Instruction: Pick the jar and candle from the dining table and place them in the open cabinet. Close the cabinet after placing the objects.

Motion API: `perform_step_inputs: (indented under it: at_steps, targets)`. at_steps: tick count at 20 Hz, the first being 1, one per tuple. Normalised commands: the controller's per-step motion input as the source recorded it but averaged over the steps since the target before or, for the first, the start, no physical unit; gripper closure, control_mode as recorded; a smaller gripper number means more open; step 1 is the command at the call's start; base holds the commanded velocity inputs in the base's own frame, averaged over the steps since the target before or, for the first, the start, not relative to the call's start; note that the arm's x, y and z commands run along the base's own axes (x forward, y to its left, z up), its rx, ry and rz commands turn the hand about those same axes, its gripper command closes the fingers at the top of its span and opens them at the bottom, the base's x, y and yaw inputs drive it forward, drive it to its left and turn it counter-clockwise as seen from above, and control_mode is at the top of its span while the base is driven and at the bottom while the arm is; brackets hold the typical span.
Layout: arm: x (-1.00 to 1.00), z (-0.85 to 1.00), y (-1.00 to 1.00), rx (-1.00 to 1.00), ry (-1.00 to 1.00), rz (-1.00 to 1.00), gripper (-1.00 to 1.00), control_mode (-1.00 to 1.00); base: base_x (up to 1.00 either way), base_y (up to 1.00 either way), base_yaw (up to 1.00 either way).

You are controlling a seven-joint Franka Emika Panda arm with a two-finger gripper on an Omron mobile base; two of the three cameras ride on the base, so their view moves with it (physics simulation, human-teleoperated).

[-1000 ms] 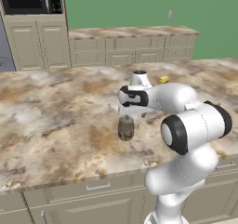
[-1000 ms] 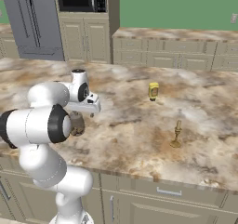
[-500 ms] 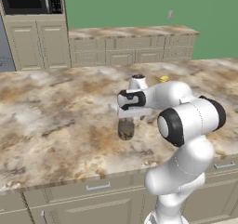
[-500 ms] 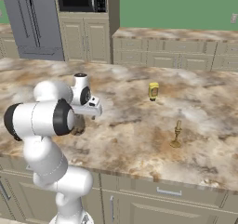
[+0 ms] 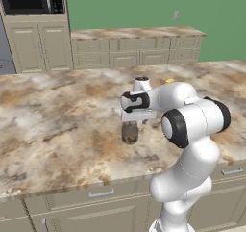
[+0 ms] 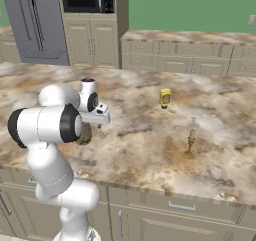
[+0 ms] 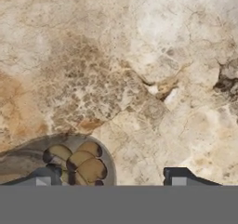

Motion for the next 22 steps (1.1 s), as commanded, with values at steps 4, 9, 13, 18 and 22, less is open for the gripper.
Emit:
perform_step_inputs:
  at_steps: [4, 9, 13, 18, 22]
  targets:
    - [0.0, 0.0, 0.0, 0.0, 0.0, 0.0, 1.0, -1.0, 0.0, 0.0, 0.0]
    - [0.0, 0.49, 0.0, 0.0, 0.0, -0.01, 1.0, -1.0, 0.0, 0.0, 0.0]
    - [-0.21, 1.0, -0.16, 0.0, -0.01, -0.01, 1.0, -1.0, 0.0, 0.0, 0.0]
    - [-0.65, 0.68, -0.48, 0.0, -0.03, 0.0, 1.0, -1.0, 0.0, 0.0, 0.0]
    - [-0.65, 0.48, -0.04, 0.0, 0.0, -0.03, 1.0, -1.0, 0.0, 0.0, 0.0]
